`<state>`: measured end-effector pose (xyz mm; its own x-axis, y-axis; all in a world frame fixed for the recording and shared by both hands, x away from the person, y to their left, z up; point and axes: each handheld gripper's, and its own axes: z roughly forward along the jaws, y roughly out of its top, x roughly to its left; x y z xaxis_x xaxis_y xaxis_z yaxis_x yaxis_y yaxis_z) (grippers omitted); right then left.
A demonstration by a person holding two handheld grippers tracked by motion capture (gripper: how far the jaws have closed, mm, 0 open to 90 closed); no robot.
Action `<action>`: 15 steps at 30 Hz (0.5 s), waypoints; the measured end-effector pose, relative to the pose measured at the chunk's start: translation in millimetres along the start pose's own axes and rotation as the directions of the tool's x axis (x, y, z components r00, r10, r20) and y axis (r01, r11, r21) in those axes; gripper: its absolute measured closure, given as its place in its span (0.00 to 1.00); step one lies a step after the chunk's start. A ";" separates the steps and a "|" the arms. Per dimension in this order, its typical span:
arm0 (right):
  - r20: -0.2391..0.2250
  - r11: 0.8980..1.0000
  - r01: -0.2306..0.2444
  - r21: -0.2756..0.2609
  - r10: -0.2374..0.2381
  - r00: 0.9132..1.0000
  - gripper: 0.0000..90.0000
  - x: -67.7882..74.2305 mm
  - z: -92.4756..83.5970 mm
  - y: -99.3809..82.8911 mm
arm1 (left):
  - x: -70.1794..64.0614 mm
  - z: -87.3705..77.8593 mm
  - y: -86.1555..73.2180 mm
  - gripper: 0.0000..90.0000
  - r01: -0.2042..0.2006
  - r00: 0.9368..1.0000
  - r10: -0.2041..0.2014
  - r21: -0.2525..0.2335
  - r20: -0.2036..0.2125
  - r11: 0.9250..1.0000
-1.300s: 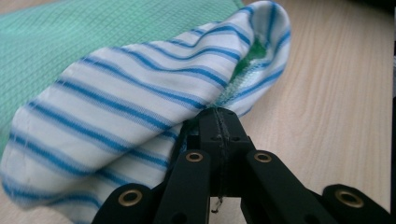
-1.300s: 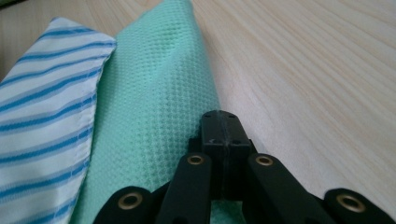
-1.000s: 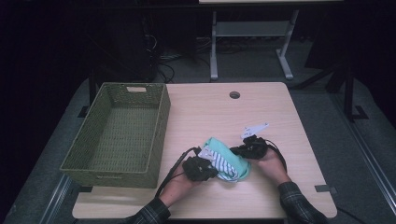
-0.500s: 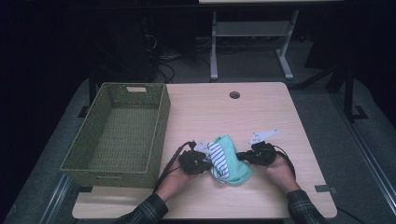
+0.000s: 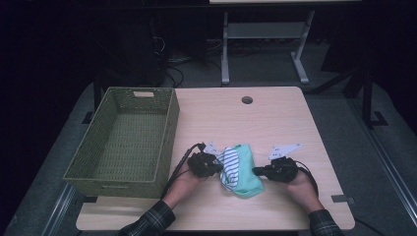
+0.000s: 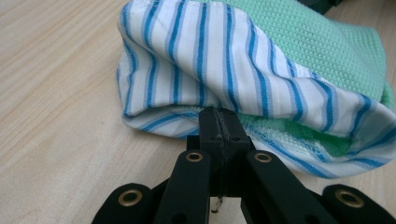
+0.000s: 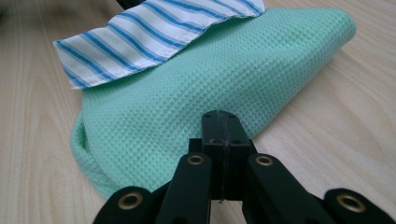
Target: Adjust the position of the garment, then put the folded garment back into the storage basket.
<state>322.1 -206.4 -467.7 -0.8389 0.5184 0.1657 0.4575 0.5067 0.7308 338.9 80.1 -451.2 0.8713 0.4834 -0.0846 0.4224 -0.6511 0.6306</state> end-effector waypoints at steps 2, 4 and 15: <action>0.003 1.000 -0.004 -0.001 0.004 1.000 1.00 0.9 -1.3 -0.9 | 0.2 -0.9 -0.4 0.99 -0.002 1.000 0.002 -0.001 0.005 1.000; 0.007 1.000 -0.003 -0.005 0.003 1.000 1.00 1.0 -2.7 -1.9 | 0.4 -3.0 -0.6 0.98 0.001 1.000 -0.001 -0.012 0.012 1.000; 0.089 0.997 -0.054 -0.061 0.059 0.994 0.86 -2.7 -30.0 -19.0 | -4.3 -21.2 0.8 0.73 -0.031 0.999 0.032 -0.038 0.025 0.999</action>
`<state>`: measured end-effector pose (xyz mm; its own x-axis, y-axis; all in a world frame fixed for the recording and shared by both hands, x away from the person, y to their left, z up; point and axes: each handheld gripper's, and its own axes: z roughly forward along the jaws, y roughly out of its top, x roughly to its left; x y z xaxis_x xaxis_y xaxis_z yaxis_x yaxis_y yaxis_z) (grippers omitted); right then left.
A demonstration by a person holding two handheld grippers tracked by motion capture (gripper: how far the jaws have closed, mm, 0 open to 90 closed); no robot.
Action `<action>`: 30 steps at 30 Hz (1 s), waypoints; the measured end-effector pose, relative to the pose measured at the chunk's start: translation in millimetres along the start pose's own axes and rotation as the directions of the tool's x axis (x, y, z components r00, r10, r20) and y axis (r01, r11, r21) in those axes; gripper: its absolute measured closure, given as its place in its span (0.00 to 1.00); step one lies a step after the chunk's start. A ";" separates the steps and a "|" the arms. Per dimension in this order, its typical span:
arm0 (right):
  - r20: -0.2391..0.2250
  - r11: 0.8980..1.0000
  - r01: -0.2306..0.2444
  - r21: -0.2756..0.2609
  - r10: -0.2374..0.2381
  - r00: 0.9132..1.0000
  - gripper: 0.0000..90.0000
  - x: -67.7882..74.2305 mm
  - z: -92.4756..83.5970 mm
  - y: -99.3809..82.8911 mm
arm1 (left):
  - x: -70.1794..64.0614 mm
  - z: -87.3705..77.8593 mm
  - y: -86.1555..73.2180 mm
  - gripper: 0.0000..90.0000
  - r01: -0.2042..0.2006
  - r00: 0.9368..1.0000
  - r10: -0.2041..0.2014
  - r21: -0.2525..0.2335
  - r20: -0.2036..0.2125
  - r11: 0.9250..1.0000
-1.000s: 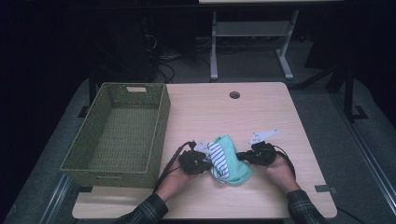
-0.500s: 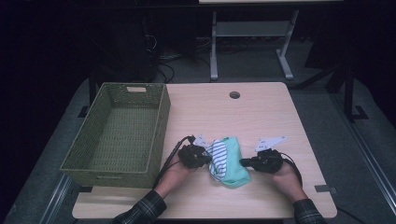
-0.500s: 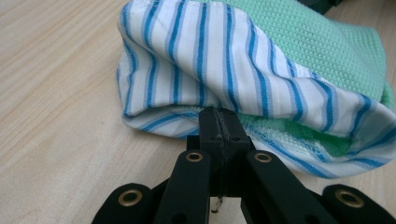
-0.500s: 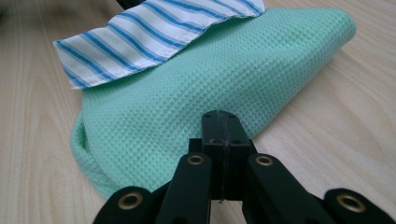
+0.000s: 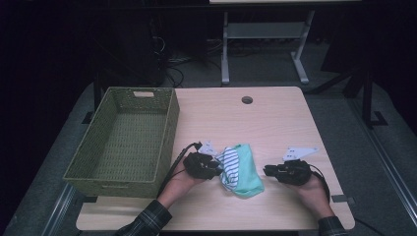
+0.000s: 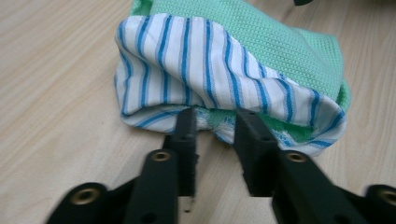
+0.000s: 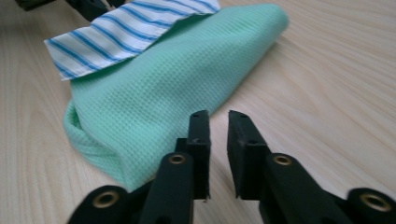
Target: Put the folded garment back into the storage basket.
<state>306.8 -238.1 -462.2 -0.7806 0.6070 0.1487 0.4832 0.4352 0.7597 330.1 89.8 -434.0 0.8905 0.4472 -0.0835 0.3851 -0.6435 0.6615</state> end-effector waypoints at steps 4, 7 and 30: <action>0.047 0.999 -0.036 -0.019 0.037 0.998 0.72 -2.8 -9.5 -9.8 | -2.2 -2.2 3.7 0.63 -0.020 1.000 0.020 0.001 0.016 1.000; 0.078 0.998 -0.049 -0.028 0.051 0.996 0.62 -5.4 -15.3 -16.3 | -4.3 -2.9 6.6 0.56 -0.042 0.999 0.042 -0.002 0.020 0.999; 0.220 0.989 -0.146 0.008 0.140 0.965 0.08 -9.1 -30.7 -49.7 | -11.0 15.6 39.8 0.17 -0.191 0.981 0.190 0.063 0.026 0.980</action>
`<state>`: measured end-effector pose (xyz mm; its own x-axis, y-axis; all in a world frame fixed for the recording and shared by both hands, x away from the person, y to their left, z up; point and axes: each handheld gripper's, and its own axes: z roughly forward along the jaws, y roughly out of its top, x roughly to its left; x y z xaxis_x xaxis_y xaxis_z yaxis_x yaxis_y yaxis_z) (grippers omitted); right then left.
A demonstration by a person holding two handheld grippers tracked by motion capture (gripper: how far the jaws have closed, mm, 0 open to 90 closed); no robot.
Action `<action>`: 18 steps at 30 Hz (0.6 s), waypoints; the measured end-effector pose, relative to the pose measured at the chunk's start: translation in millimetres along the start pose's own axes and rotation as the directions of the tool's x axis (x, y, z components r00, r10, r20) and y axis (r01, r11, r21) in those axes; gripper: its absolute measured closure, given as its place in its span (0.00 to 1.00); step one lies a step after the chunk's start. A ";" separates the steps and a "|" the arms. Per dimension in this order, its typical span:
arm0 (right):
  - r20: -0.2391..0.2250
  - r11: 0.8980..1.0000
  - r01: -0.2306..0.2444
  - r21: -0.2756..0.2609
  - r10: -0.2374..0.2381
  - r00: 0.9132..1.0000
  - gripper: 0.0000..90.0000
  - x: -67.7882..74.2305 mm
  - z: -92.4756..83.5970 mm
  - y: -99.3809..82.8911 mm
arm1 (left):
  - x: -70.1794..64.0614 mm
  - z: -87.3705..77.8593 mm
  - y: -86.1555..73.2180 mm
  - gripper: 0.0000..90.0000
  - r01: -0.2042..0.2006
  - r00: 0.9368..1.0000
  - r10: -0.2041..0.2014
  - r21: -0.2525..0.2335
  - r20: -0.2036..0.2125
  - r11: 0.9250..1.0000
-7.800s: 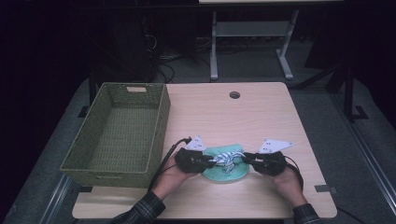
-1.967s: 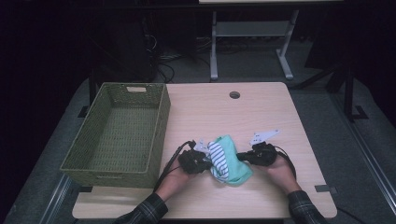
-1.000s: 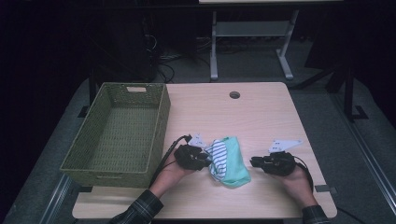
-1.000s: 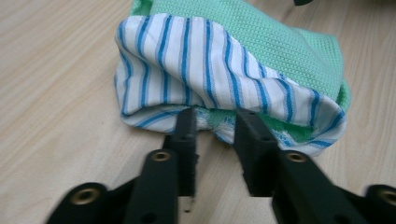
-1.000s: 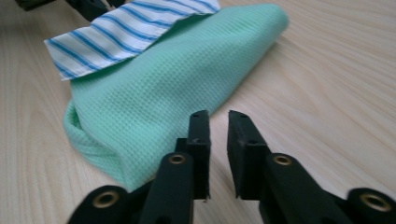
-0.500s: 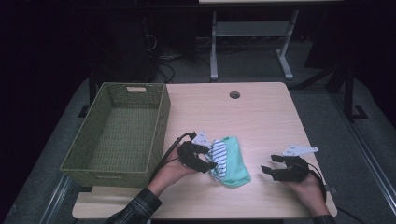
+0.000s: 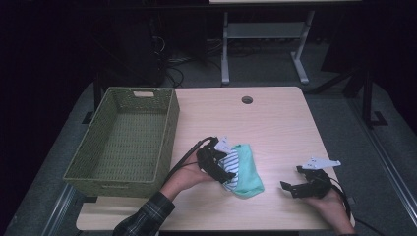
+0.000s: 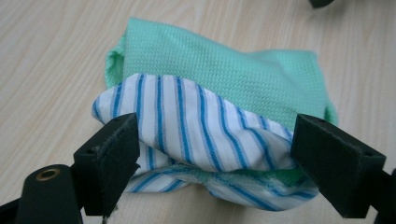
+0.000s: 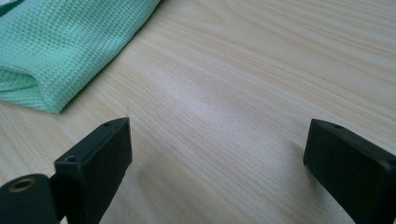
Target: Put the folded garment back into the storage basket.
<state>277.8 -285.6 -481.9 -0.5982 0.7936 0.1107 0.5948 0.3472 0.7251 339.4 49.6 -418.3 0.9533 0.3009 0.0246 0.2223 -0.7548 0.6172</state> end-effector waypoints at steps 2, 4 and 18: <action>0.006 1.000 0.007 0.001 -0.007 1.000 0.08 0.3 0.3 0.0 | -0.2 4.6 0.7 0.15 -0.018 1.000 0.018 0.012 0.003 1.000; 0.009 1.000 0.004 0.006 -0.004 1.000 0.08 1.5 0.3 0.1 | -0.9 8.3 1.3 0.15 -0.023 1.000 0.023 0.019 0.005 1.000; 0.001 1.000 0.003 -0.001 -0.003 1.000 0.08 0.1 0.4 0.0 | -1.9 33.0 -3.2 0.15 -0.046 0.999 0.043 0.100 0.025 0.994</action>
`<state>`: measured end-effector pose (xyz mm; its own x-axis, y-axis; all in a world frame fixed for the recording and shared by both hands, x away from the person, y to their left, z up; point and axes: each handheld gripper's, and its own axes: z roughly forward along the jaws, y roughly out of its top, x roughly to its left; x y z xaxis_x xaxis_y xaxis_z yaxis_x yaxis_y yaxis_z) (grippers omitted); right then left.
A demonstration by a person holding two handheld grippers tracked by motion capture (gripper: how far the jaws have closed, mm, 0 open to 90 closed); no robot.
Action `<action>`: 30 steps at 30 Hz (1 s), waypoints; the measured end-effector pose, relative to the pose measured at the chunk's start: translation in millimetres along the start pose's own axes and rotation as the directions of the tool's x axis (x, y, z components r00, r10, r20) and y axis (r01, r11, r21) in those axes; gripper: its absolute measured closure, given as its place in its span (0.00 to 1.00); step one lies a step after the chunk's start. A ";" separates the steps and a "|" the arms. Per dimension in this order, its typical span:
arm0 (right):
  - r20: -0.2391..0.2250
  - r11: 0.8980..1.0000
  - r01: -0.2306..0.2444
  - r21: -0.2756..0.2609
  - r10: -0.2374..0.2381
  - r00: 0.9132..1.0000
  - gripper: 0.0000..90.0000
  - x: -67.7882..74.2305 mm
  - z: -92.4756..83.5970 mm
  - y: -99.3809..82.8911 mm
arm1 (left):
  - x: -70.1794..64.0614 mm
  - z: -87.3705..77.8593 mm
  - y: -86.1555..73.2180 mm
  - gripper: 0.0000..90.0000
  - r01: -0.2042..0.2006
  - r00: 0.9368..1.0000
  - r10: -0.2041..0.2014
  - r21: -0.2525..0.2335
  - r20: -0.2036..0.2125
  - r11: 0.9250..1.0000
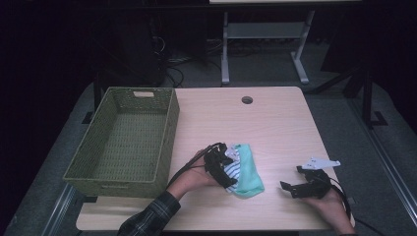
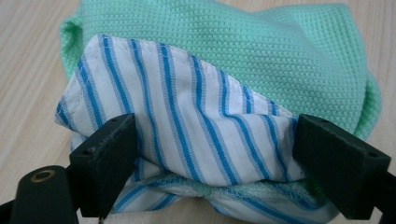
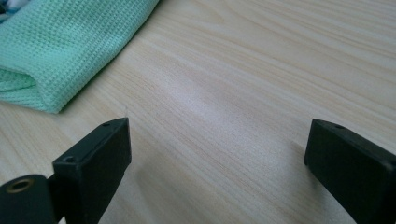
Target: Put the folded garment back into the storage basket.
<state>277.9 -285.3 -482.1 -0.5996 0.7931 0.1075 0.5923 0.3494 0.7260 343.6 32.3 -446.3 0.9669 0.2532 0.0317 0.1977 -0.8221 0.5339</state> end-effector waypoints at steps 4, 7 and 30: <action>-0.002 1.000 -0.001 0.000 0.001 1.000 0.07 -0.3 -0.1 0.0 | 1.4 5.0 -1.1 0.15 0.011 1.000 -0.011 0.007 0.011 1.000; -0.003 1.000 0.003 0.004 -0.003 1.000 0.06 0.0 0.3 0.3 | 2.6 6.6 -1.8 0.15 0.018 1.000 -0.018 0.009 0.021 1.000; 0.014 1.000 0.007 0.015 -0.007 1.000 0.04 2.1 1.5 0.7 | -2.3 5.9 0.1 0.40 0.019 0.998 -0.021 0.028 0.062 0.999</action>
<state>277.9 -282.7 -482.5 -0.5963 0.7974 0.0926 0.5962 0.3627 0.7162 342.4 28.6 -451.3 0.9707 0.2382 -0.0313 0.2204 -0.8312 0.5104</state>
